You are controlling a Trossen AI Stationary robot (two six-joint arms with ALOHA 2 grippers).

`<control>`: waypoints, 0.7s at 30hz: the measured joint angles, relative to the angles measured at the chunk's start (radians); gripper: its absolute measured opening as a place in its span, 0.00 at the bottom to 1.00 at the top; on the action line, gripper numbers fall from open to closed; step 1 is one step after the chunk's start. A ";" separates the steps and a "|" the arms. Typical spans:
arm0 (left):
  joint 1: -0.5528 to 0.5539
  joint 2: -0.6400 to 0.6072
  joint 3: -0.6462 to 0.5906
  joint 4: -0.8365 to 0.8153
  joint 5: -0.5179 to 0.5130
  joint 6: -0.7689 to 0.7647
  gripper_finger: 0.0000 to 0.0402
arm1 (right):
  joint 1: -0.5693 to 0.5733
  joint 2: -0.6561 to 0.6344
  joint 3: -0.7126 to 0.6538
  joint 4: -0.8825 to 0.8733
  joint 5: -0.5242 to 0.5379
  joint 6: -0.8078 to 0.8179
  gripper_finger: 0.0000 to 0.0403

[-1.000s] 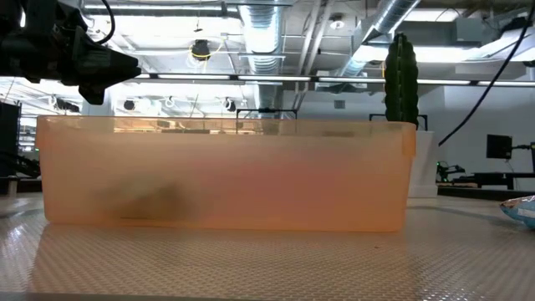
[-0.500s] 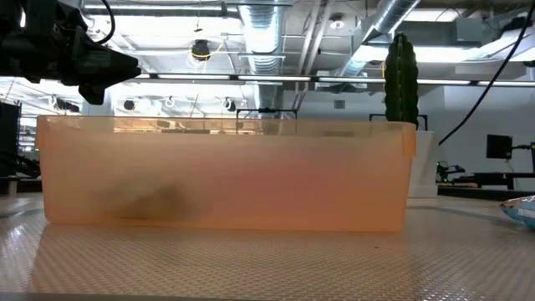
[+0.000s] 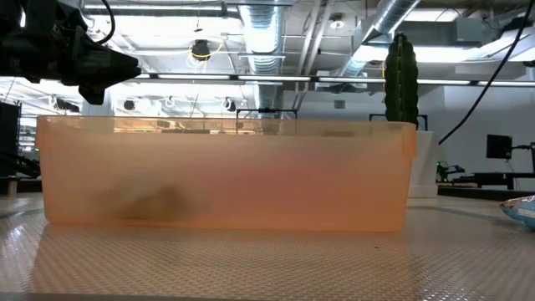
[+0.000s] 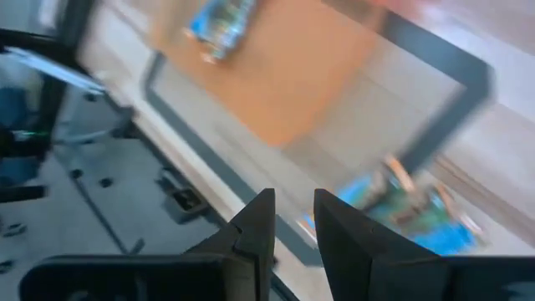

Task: Pick and place Granola Bars by type
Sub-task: Put the yellow granola bar into the bottom orange bin

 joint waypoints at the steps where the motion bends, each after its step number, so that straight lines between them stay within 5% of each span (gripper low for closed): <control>1: 0.000 0.000 0.000 0.000 0.000 0.000 0.26 | 0.015 0.000 0.000 -0.030 0.000 0.032 0.19; 21: 0.000 0.000 0.000 0.000 0.000 0.000 0.26 | 0.242 0.132 0.000 -0.241 -0.058 0.519 0.19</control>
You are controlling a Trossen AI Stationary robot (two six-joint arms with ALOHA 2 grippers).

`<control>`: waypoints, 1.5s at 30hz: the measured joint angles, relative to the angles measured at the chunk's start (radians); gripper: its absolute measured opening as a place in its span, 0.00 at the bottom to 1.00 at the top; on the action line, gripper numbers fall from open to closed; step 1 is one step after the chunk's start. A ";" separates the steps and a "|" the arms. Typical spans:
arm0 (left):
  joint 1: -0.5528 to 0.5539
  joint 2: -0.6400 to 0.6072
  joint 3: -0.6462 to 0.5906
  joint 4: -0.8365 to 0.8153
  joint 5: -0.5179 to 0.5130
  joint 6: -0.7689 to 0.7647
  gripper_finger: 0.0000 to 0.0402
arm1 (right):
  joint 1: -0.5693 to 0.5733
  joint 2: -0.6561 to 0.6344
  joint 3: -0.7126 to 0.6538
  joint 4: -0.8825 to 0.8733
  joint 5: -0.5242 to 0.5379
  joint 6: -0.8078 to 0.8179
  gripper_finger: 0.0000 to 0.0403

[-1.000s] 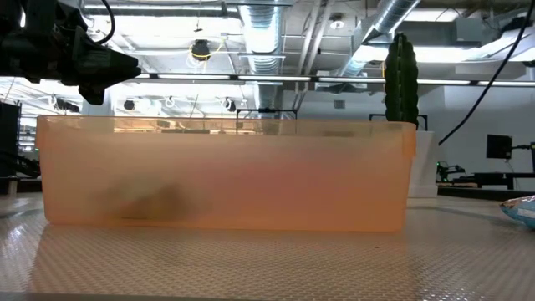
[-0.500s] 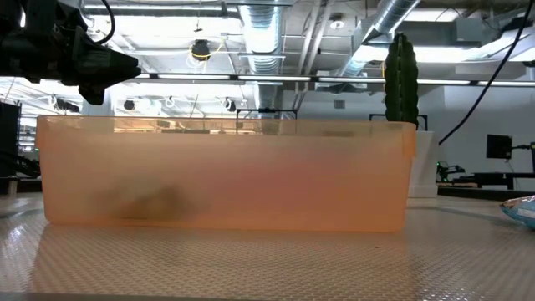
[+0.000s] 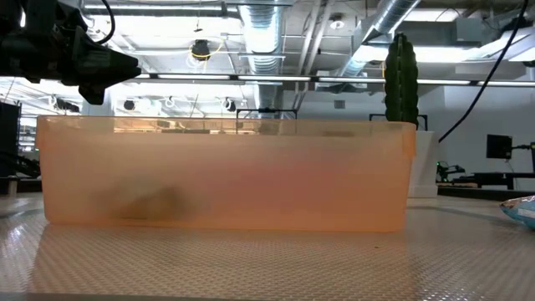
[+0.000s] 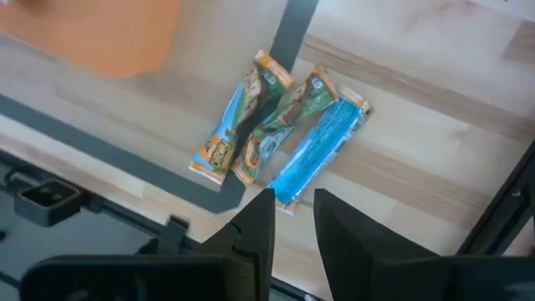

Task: Pick and place Granola Bars by type
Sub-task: Put the yellow granola bar into the bottom orange bin

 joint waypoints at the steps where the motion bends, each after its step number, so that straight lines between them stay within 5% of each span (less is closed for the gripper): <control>1: 0.000 0.000 0.000 0.000 0.000 0.000 0.26 | 0.001 0.000 0.000 -0.002 0.005 0.009 0.19; 11: 0.000 0.000 0.000 0.000 0.000 0.000 0.26 | 0.000 0.000 0.000 -0.037 0.033 0.016 0.21; 24: 0.000 0.000 0.000 0.000 0.000 0.000 0.26 | 0.009 0.134 0.001 -0.061 -0.085 0.071 0.53; 31: 0.000 0.000 0.000 0.000 0.000 0.000 0.26 | 0.005 0.228 0.000 -0.056 -0.102 0.133 0.58; 45: 0.000 0.000 0.000 0.000 0.000 0.000 0.26 | -0.052 0.105 -0.374 0.420 -0.151 0.165 0.54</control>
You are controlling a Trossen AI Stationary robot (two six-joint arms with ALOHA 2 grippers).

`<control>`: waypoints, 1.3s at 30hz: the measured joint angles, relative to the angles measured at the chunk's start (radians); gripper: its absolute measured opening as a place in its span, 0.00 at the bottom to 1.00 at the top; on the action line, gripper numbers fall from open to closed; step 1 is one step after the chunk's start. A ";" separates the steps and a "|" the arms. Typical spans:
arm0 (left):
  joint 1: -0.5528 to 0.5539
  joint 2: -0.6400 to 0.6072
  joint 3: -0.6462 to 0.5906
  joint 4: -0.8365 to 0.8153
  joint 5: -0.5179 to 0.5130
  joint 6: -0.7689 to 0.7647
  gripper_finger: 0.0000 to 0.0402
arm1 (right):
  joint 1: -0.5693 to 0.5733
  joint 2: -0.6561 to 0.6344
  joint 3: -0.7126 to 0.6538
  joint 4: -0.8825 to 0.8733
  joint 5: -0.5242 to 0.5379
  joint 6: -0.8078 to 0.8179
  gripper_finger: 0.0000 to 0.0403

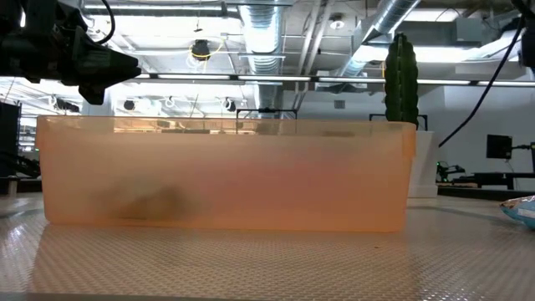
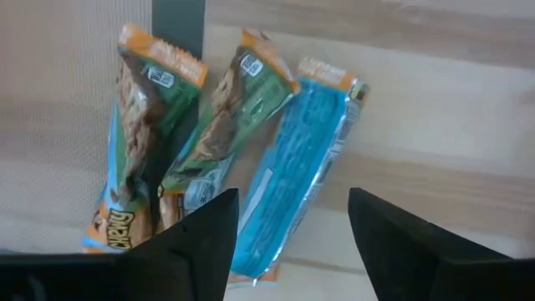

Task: Pick and place Granola Bars by type
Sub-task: Put the yellow granola bar into the bottom orange bin

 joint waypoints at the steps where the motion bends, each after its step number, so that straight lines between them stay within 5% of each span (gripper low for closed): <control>1: 0.000 0.000 0.000 0.000 0.000 0.000 0.26 | 0.001 -0.003 -0.020 0.027 -0.002 0.001 0.54; 24: 0.000 0.000 0.000 0.000 0.000 0.000 0.26 | -0.019 -0.009 -0.213 0.291 -0.039 -0.017 0.51; 39: 0.000 0.000 0.000 0.000 0.000 0.000 0.26 | -0.020 -0.004 -0.213 0.357 -0.013 -0.057 0.20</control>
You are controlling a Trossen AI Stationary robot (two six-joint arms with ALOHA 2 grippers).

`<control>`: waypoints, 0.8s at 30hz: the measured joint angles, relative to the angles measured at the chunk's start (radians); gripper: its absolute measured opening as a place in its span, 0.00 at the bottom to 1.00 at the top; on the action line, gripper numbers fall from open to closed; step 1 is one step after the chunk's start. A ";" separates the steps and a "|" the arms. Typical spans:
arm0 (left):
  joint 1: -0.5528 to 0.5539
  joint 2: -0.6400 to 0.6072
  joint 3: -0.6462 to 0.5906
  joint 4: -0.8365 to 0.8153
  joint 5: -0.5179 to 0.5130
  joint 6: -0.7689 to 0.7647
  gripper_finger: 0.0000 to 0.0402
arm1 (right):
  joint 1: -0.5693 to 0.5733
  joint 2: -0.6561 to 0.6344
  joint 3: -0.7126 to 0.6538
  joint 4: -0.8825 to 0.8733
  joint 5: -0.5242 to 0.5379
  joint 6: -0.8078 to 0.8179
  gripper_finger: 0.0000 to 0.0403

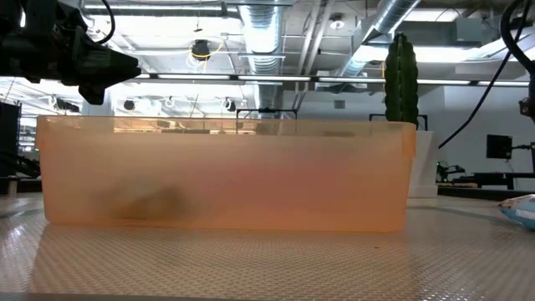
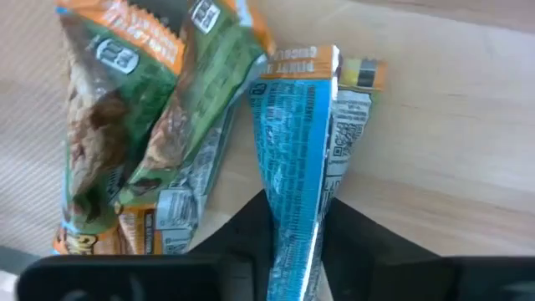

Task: Pick and place Granola Bars by type
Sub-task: Put the yellow granola bar into the bottom orange bin

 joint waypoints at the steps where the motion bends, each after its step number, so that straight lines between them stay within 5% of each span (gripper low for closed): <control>1: 0.000 0.000 0.000 0.000 0.000 0.000 0.26 | 0.000 0.000 0.000 0.006 0.001 -0.005 0.18; 17: 0.000 0.000 0.000 0.000 0.000 0.000 0.26 | 0.000 0.001 -0.002 0.043 0.020 -0.017 0.11; 24: 0.000 0.000 0.000 0.000 0.000 0.000 0.26 | 0.000 0.003 -0.003 0.203 0.057 -0.069 0.11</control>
